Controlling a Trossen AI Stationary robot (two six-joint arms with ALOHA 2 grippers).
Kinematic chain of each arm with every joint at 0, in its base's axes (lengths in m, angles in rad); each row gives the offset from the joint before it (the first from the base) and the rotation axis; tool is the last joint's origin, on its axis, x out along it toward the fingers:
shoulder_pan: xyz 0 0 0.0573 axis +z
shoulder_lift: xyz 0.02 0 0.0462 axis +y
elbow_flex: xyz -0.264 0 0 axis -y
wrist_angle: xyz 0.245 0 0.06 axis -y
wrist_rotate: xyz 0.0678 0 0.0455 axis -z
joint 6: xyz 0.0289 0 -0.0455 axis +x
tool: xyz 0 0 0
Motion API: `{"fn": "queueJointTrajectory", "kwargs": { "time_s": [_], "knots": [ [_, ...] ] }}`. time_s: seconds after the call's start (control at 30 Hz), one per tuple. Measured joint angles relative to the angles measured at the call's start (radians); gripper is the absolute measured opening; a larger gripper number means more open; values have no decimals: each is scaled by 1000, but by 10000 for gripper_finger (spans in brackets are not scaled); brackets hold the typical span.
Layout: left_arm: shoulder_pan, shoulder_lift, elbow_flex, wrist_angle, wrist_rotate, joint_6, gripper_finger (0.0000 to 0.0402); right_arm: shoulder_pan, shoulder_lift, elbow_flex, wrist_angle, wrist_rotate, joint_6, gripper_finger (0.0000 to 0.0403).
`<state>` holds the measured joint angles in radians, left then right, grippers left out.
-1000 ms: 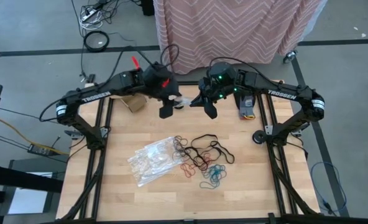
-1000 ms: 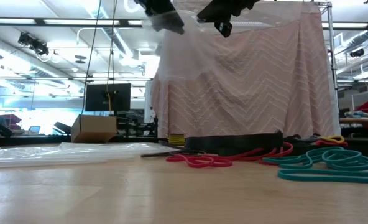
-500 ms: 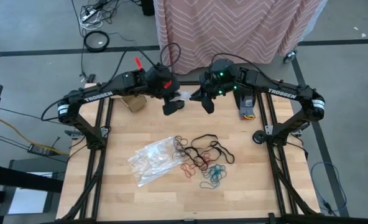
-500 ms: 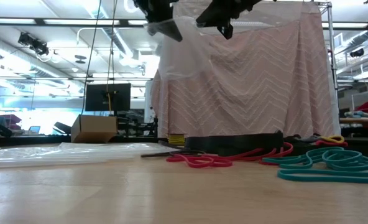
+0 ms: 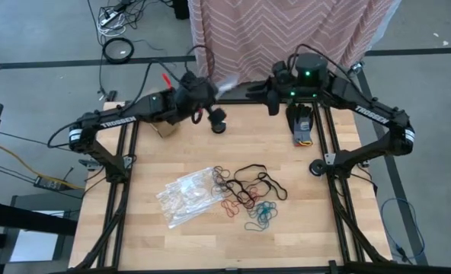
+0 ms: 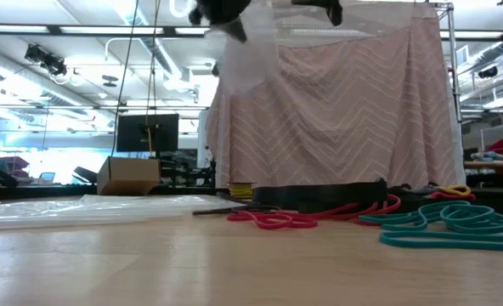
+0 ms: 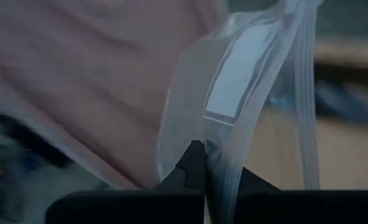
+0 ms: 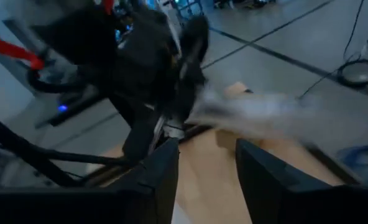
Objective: Sort rubber bands
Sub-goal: Open the transparent zip bag
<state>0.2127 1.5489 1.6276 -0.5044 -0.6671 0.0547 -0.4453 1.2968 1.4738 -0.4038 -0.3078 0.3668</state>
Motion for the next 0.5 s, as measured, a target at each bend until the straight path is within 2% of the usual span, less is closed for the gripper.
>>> {"fn": "queueJointTrajectory", "kwargs": {
  "time_s": [0.1,0.17,0.27,0.33,0.5],
  "knots": [
    [-51,14,1,209,-163,176,1,19,9,0,63,-9,71,147],
    [-79,35,1,317,-203,370,1,21,21,0,116,-9,114,144],
    [-105,66,1,367,-222,584,1,19,26,-9,210,-6,170,142],
    [-110,82,1,353,-228,647,0,10,23,-29,294,-4,206,141],
    [-122,98,-1,350,-299,675,0,-31,-17,-127,322,-22,274,142]
  ]
}}
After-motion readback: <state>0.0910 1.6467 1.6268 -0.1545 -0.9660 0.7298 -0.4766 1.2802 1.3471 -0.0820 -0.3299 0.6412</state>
